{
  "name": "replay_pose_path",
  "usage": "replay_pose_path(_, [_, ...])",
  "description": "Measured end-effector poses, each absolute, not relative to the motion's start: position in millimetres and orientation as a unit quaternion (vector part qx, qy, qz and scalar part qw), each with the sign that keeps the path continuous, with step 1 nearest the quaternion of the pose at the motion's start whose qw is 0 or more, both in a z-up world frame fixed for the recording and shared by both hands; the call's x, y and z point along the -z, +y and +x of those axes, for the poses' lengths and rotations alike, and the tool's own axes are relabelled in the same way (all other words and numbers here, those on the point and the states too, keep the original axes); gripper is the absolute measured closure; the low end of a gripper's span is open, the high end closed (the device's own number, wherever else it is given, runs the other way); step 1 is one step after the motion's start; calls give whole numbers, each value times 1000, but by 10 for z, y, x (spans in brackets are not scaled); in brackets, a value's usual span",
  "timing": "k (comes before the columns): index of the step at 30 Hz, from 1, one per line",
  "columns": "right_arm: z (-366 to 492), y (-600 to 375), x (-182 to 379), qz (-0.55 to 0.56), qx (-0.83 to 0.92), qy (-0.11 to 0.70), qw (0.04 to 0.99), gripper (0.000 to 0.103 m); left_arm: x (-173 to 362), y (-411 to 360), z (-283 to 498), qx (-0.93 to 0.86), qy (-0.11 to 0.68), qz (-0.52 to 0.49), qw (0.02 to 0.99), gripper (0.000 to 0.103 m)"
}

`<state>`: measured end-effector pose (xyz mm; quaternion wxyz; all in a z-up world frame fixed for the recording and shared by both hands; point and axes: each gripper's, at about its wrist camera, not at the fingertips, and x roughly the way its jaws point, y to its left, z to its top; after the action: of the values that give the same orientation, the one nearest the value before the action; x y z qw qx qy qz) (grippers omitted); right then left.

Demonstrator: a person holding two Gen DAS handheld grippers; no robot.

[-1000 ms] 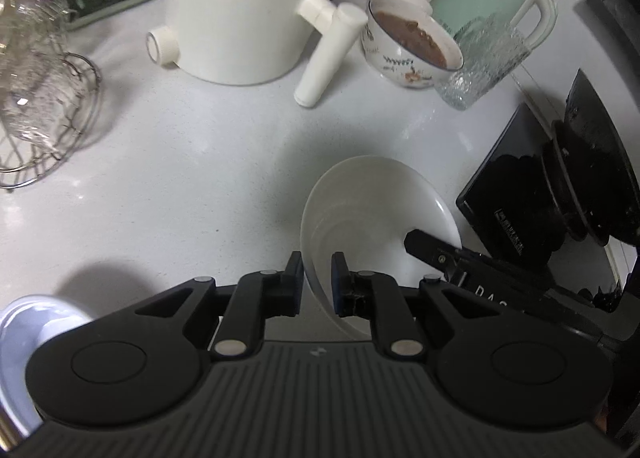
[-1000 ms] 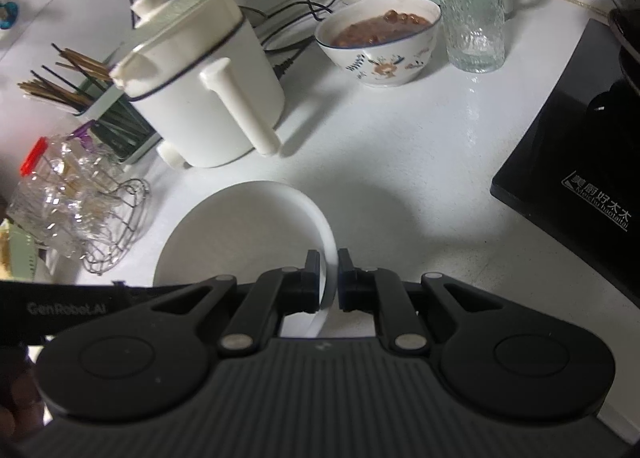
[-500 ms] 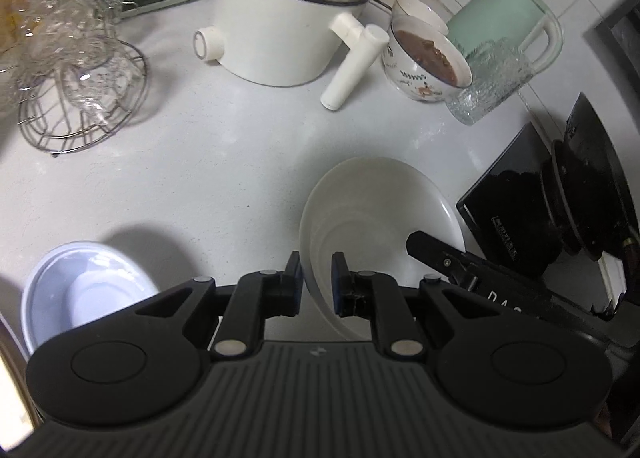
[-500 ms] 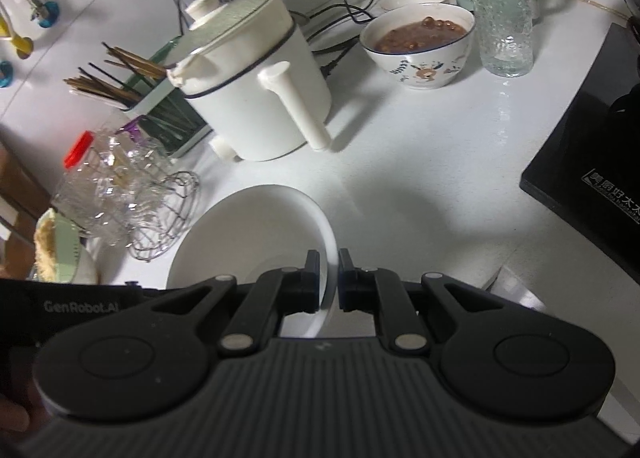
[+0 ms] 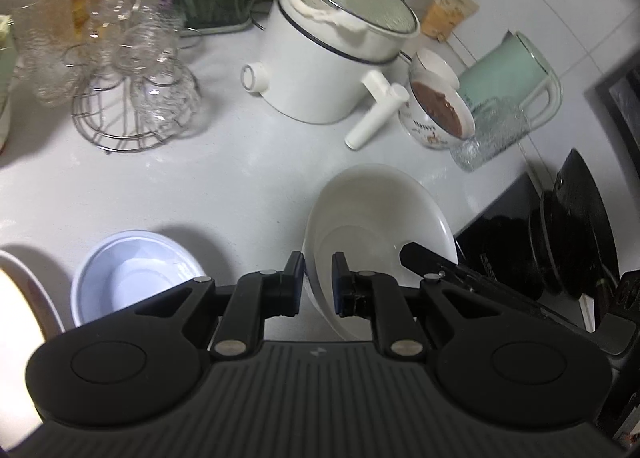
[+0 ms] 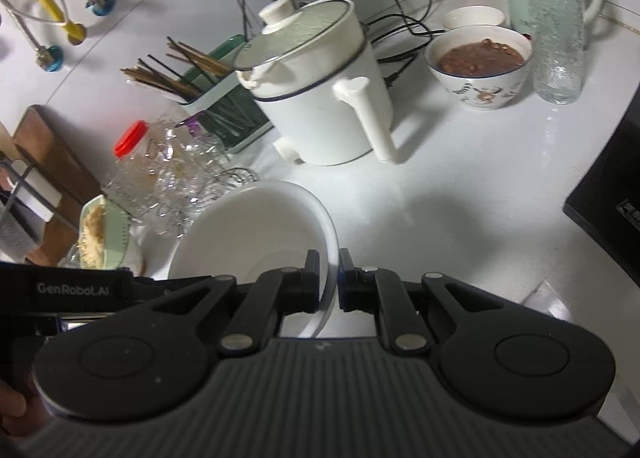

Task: Organize plates and bowls
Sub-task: 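Lift the white bowl with the left gripper and carry it to the pale-blue bowls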

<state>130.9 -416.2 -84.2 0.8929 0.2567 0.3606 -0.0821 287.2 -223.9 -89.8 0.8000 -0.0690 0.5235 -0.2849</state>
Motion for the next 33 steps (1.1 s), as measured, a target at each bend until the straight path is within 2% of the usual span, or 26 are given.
replay_pose_path(11, [1581, -3863, 832, 221, 27, 386, 895, 92, 962, -1751, 2881, 235, 520, -127, 811, 87])
replay_pose_path(18, [1777, -3710, 915, 226, -15, 406, 885, 92, 960, -1534, 2853, 204, 510, -118, 827, 87])
replay_pose_path(33, [2201, -3126, 1162, 177, -84, 493, 848, 90, 1358, -732, 2832, 133, 531, -223, 806, 87])
